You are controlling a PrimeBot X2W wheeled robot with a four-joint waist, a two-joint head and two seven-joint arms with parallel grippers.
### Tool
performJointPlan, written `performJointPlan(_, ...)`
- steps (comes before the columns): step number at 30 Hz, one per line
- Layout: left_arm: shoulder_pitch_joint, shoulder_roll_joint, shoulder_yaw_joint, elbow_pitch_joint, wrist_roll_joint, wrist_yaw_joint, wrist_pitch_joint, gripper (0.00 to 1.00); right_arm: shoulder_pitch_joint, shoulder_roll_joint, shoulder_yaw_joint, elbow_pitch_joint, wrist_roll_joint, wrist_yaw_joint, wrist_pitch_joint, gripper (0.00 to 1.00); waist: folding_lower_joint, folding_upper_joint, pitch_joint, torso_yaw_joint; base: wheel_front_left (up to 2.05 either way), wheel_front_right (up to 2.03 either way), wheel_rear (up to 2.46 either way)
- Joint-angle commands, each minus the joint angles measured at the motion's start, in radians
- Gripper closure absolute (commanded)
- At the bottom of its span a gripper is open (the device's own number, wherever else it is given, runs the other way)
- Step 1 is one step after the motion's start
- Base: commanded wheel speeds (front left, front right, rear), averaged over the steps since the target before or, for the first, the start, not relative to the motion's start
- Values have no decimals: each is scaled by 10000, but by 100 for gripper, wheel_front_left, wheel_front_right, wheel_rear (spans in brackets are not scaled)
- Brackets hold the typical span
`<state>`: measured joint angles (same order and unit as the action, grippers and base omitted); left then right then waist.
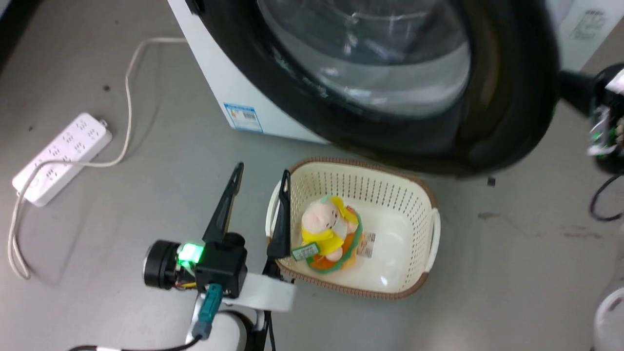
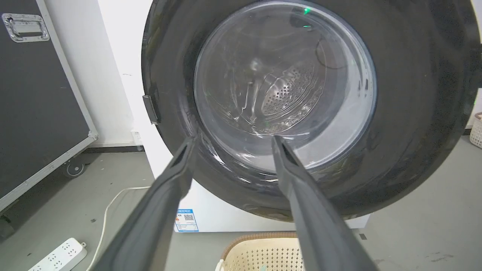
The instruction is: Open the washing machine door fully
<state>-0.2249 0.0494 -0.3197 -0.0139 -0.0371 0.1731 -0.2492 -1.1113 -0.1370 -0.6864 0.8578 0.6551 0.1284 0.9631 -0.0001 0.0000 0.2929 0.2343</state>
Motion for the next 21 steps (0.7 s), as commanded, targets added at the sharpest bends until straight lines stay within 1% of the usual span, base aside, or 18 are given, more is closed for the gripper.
performJointPlan(1,248,34,-80,96,7,17,-126,0,301,503,-24,-119,363,23,525,100,1,0,-604,-77,0,0,0)
performJointPlan(5,691,99,-61,169,23,-36,-126,0,1306,780,273,-974,805,23,1134,100,1,0,-1211,-242,0,0,0)
performJointPlan(9,1053,183,-39,244,30,-106,-126,0,2270,857,706,-1553,1484,23,1810,100,1,0,-1693,-296,0,0,0)
performJointPlan(11,1210,224,-8,251,32,-124,-126,0,2725,862,1190,-1623,2120,23,1979,100,1,0,-1901,-303,0,0,0)
performJointPlan(14,1446,280,38,247,28,-152,-126,0,3400,864,2102,-1730,3054,23,1956,100,1,0,-2146,-321,0,0,0)
performJointPlan(21,1775,325,171,241,18,-170,-126,0,4817,866,4473,-2062,5240,23,1446,100,1,0,-2449,-256,0,0,0)
